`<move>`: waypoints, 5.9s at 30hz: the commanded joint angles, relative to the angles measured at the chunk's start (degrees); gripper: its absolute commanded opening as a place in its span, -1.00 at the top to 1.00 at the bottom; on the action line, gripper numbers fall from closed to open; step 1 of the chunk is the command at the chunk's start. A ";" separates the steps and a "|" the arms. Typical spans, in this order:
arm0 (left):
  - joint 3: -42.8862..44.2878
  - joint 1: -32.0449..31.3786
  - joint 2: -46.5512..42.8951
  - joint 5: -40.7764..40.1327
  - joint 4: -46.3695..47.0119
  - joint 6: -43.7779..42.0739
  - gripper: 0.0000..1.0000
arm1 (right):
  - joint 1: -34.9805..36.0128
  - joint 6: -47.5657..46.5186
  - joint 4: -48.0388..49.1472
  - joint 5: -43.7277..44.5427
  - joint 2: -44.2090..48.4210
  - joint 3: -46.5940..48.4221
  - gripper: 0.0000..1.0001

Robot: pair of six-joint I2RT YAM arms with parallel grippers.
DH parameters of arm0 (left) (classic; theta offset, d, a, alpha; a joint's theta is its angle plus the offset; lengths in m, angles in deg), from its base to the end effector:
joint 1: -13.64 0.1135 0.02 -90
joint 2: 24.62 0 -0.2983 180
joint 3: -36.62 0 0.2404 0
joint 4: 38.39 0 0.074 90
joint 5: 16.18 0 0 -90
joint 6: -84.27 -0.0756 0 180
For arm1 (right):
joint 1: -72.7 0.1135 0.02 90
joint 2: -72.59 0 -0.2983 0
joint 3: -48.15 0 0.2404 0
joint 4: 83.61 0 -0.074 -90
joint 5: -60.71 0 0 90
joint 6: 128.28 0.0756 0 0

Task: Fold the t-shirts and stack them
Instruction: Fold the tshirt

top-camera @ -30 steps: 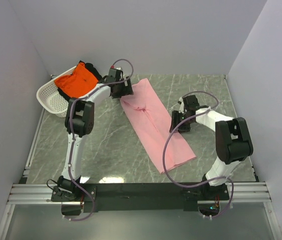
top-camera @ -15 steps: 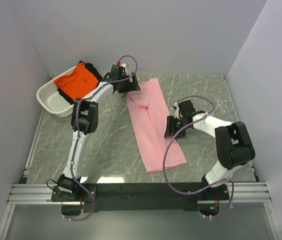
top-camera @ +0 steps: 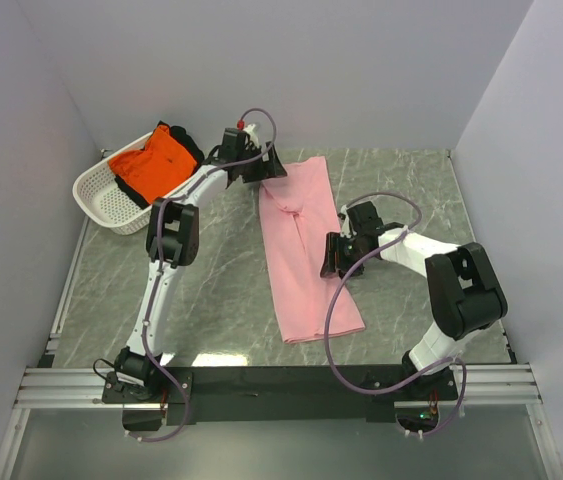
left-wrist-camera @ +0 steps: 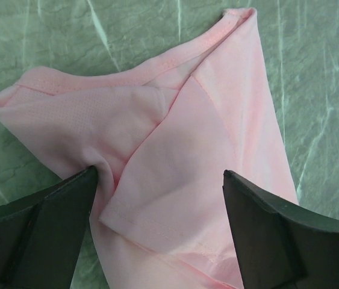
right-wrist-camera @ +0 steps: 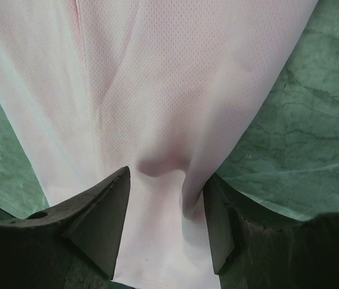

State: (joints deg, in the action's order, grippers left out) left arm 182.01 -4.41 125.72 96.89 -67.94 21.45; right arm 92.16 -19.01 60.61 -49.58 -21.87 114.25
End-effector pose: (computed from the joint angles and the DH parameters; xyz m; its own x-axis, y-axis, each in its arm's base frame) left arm 0.5965 -0.2255 0.1591 -0.7495 -0.1977 -0.6317 0.2807 0.7693 -0.5739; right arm 0.2911 0.1306 0.1663 -0.9511 -0.0078 -0.3088 -0.1496 0.8862 0.4385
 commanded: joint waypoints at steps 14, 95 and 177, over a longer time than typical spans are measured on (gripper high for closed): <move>-16.30 0.82 -21.21 -17.25 3.66 0.94 -0.88 | 0.49 3.41 -3.73 15.72 10.77 -6.01 -0.28; -93.84 -51.92 -64.56 -34.58 9.38 33.03 0.82 | 22.63 32.32 -12.87 29.79 31.88 -23.69 0.73; -83.12 -30.30 -66.94 -27.55 10.61 16.86 0.99 | 22.11 18.45 -16.03 37.87 10.18 9.79 1.00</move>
State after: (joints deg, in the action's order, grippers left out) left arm 96.13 -36.21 57.20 68.47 -59.57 41.01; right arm 116.03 2.50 42.49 -12.62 -10.92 120.17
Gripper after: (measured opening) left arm 0.021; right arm 0.020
